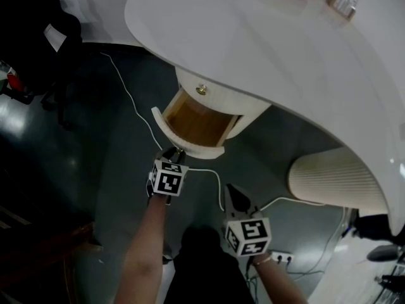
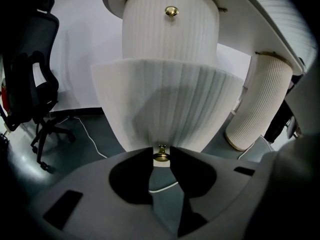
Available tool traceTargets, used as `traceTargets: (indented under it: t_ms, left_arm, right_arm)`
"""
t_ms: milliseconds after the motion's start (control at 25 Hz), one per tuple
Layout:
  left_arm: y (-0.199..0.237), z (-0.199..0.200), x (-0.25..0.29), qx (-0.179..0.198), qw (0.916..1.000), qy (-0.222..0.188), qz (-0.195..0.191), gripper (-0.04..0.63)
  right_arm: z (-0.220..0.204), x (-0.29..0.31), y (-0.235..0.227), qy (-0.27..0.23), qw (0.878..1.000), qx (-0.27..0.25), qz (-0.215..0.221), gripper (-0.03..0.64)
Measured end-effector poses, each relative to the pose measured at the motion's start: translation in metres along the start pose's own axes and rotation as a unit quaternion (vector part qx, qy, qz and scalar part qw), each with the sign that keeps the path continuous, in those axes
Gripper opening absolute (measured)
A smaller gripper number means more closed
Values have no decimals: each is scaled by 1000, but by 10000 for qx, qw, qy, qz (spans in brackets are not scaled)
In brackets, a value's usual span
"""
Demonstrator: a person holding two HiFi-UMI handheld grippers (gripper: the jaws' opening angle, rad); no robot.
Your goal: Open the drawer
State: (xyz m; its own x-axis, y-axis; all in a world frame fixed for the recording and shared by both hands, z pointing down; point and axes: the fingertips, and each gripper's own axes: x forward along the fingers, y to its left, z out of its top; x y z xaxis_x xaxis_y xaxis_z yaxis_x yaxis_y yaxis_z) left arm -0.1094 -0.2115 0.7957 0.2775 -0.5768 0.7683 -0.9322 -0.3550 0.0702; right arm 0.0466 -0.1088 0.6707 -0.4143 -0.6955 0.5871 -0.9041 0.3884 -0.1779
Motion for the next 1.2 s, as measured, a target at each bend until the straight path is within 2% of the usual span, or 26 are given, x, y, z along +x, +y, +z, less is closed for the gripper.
traceTargets:
  t_ms: [480,600,760,920,1200]
  left_arm:
    - [3,-33,-24,-63,9991,401,96,104]
    - [4,-35,-24,-73,9994,301,164,103]
    - [3,-46,-34,-92,9983,552,162,103]
    - [6,-48,-33,-80,9991,380,142,103]
    - [6,-61,-42,-149,9981,586,123,104]
  right_arm:
    - [-2,-16,12,75,9999,-10,78,3]
    - [-9,-21,9,133,9999,80,12,3]
    - [-13,-29,9,215,9997,107,2,3]
    - [-16,-32,9,260,9996,117,-6,3]
    - [-13,-38,19,279,9995,145,30,3]
